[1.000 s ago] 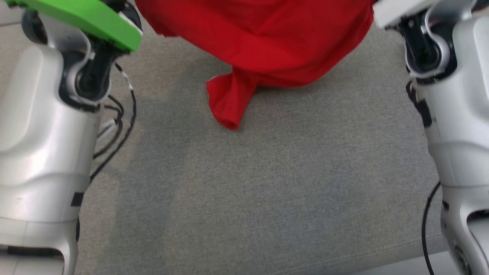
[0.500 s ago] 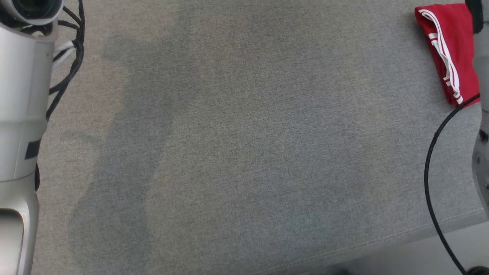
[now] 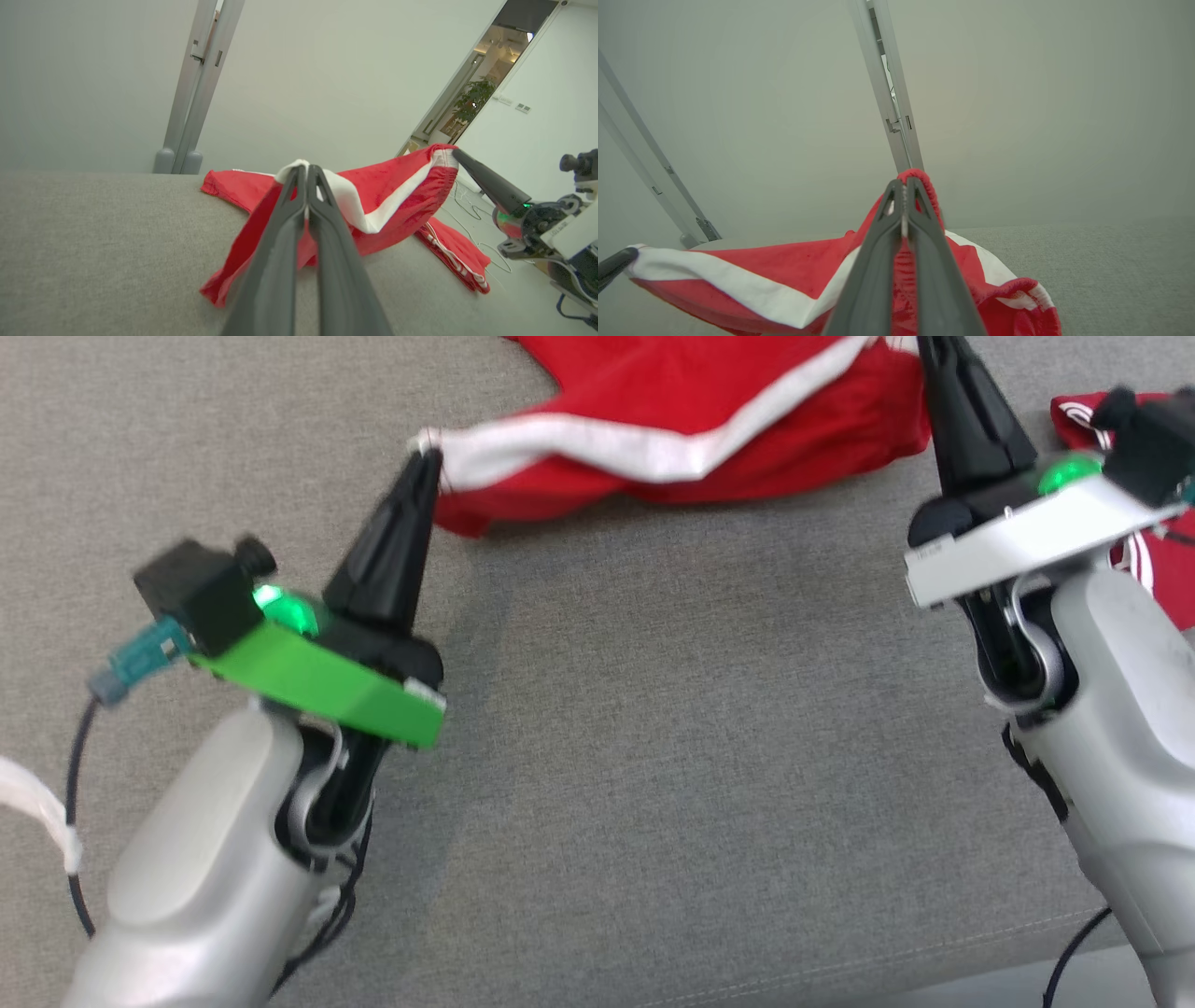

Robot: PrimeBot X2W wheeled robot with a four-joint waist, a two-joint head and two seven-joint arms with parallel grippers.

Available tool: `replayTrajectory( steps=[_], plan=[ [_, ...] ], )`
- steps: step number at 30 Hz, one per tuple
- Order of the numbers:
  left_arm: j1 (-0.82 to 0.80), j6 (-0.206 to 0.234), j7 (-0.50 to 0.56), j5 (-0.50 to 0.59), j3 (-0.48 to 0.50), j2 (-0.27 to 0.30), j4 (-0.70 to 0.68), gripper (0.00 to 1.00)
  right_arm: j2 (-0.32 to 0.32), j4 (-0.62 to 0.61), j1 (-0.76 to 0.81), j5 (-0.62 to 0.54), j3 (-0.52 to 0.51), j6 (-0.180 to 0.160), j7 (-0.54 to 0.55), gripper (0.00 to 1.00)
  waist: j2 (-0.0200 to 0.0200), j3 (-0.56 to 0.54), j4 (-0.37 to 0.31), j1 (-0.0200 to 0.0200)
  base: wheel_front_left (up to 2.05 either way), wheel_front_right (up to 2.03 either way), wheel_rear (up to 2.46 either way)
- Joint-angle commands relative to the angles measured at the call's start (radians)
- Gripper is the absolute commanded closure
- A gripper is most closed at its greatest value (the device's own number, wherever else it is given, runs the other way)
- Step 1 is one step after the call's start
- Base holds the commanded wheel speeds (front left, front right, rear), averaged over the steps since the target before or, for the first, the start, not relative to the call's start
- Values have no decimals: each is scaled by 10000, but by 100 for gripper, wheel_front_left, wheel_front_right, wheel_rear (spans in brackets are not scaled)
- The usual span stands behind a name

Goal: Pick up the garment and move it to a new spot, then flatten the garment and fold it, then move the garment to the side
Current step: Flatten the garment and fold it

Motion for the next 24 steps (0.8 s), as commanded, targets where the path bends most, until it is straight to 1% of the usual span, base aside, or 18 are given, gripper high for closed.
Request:
replayTrajectory(
  steps=[1, 3, 4, 6, 7, 11, 13, 16, 18, 20, 24],
  plan=[
    [661, -24, -27, 137, -125, 254, -120, 100, -320, -292, 675, 286, 7, -4, 22, 100, 0, -579, 175, 0, 0, 0, 0],
    [1577, -24, -26, -16, -14, 351, -312, 100, -646, -816, 1618, 637, 263, -2, 310, 100, 0, -896, 189, 0, 0, 0, 0],
    [1976, -24, -24, -8, -134, 469, -382, 100, -794, -1066, 2010, 826, 420, -2, 527, 100, 0, -1026, 185, 0, 0, 0, 0],
    [2800, -24, -15, -446, -637, 751, -586, 100, -1223, -1632, 2816, 1183, 684, -2, 975, 100, 0, -1311, 179, 0, 0, 0, 0],
    [3117, -23, -16, -652, -851, 1020, -672, 100, -1394, -1898, 3249, 1347, 783, -2, 1193, 100, 0, -1464, 185, 0, 0, 0, 0],
    [4174, -25, -14, -1364, -1478, 1627, -1018, 100, -1708, -2527, 4545, 1828, 861, -2, 1957, 100, 0, -1931, 287, 0, 0, 0, 0],
    [4606, -25, -15, -1758, -1607, 1818, -1206, 100, -1806, -2697, 5095, 2016, 835, -2, 2457, 100, 0, -2127, 348, 0, 0, 0, 0],
    [5156, -23, 122, -2299, -1838, 2128, -1499, 100, -1926, -2721, 5815, 2203, 556, -2, 3395, 100, 0, -2354, 463, 0, 0, 0, 0],
    [5530, -23, 401, -2672, -2041, 2307, -1673, 100, -1972, -2812, 6196, 2264, 341, -2, 4081, 100, 0, -2466, 531, 0, 0, 0, 0],
    [5935, 8, 898, -3267, -2205, 2471, -1808, 100, -2055, -2945, 6554, 2229, 85, -2, 4804, 100, 0, -2554, 563, 0, 0, 0, 0],
    [6784, 459, 1403, -4238, -2234, 2733, -2750, 100, -1776, -3280, 7407, 2239, -911, -2, 6172, 100, 0, -2710, 683, 0, 0, 0, 0]
  ],
)
